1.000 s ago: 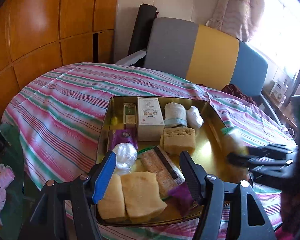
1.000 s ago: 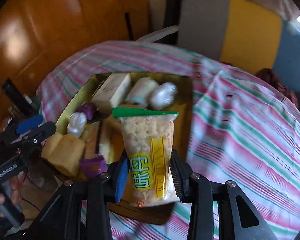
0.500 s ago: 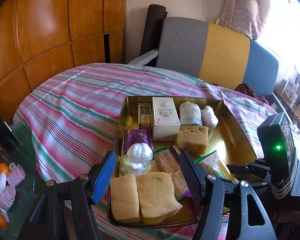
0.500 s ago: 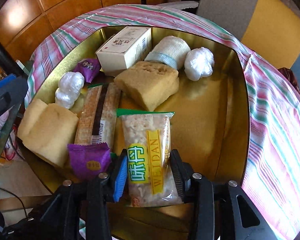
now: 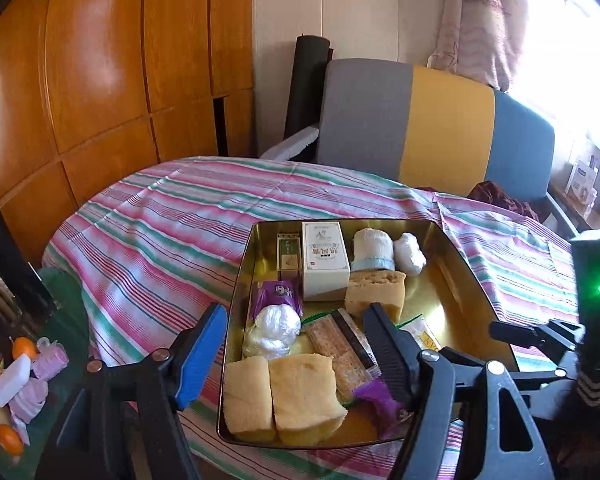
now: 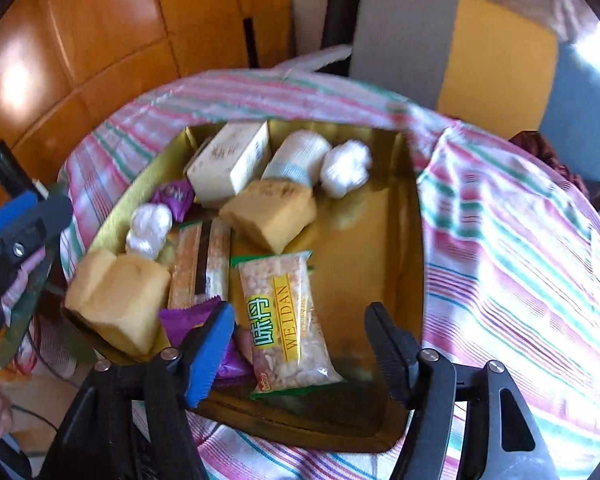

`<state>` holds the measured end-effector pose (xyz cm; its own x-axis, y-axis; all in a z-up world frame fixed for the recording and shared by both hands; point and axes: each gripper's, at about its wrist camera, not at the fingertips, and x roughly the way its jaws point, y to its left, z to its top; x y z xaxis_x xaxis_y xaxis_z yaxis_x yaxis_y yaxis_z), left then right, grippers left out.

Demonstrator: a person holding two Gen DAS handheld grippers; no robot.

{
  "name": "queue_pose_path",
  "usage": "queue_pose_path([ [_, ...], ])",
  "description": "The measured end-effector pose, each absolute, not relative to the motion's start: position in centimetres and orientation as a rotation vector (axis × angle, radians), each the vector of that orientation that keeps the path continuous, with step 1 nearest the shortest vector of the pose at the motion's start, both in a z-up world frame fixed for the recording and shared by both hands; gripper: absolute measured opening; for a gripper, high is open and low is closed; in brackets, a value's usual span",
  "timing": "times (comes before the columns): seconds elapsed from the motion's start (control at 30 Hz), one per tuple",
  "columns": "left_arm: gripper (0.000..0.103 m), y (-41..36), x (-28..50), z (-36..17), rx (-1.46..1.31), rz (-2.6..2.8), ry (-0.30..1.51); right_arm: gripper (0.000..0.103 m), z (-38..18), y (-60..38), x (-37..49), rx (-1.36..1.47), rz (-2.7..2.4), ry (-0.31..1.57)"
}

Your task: Organize objects

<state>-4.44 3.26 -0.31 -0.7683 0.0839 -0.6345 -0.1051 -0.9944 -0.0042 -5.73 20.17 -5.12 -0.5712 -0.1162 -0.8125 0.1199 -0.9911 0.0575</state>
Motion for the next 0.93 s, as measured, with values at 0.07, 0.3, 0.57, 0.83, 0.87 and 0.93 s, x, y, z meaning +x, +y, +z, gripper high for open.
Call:
queue_pose_path([
  [0.07,0.072,3.6,-4.1,-0.1,-1.018,2.893,0.074,0.072,-4.4,20.3,-5.1,1.344,-2.718,-0.017],
  [0.3,0.072,4.1,-3.4,-0.4,-1.062,2.841,0.043,0.073,-3.1,21.1,-2.4,1.27,-2.806,-0.056],
  [0.57,0.072,4.7,-2.6,-0.4,-1.034,2.825,0.063,0.074,-2.7,21.2,-1.0,1.24,-2.845,-0.057],
  [0.83,0.067,4.6,-2.1,0.0,-0.965,2.856,0.084,0.075,-2.6,20.8,-0.8,1.227,-2.851,-0.032],
  [0.87,0.067,4.5,-2.2,0.0,-0.969,2.854,0.077,0.075,-2.6,20.8,-0.8,1.225,-2.855,-0.031],
  [0.93,0.067,4.4,-2.4,0.0,-0.985,2.84,0.069,0.075,-2.5,20.7,-0.7,1.216,-2.863,-0.032],
])
